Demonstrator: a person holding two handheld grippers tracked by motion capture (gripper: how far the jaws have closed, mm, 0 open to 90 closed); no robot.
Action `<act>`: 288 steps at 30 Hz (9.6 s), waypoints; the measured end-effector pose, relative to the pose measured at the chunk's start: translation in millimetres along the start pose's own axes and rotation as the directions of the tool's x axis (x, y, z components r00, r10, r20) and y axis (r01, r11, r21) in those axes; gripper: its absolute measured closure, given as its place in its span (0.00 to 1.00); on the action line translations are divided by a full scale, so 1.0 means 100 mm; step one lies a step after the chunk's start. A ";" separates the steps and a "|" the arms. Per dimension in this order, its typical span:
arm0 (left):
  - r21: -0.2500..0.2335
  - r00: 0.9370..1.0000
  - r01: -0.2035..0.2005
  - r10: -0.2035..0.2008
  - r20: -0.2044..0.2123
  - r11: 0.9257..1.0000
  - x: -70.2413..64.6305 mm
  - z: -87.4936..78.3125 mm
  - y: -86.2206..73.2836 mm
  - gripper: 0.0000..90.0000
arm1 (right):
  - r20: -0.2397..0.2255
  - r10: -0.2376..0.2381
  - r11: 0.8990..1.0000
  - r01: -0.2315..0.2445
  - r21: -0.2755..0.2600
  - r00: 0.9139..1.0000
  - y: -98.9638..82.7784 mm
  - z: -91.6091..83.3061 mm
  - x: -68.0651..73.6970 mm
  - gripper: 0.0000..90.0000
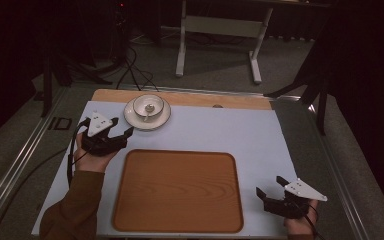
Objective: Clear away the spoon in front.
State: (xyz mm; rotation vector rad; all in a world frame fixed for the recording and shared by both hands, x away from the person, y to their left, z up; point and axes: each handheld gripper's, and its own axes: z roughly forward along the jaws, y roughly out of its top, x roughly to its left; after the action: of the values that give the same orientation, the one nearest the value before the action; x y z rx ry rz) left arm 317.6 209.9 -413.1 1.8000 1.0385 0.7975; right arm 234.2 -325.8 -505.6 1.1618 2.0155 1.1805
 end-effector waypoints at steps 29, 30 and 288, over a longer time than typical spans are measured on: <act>0.044 1.000 -0.005 0.004 0.020 0.999 0.00 0.43 0.10 0.44 | -0.009 0.003 1.000 -0.003 0.004 1.000 0.00 0.02 0.00 0.15; 0.044 1.000 -0.005 0.004 0.020 0.999 0.00 0.43 0.10 0.44 | -0.009 0.003 1.000 -0.003 0.004 1.000 0.00 0.02 0.00 0.15; 0.170 0.985 -0.159 0.168 -0.041 0.973 -0.63 -0.54 -0.88 0.98 | -0.014 0.000 1.000 0.000 0.013 1.000 -0.01 0.03 -0.03 0.15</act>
State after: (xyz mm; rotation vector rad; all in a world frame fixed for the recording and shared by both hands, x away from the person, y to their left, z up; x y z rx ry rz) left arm 216.6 196.8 -477.2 2.0361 1.0274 0.8866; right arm 237.6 -327.9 -507.7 1.1627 2.0364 1.1797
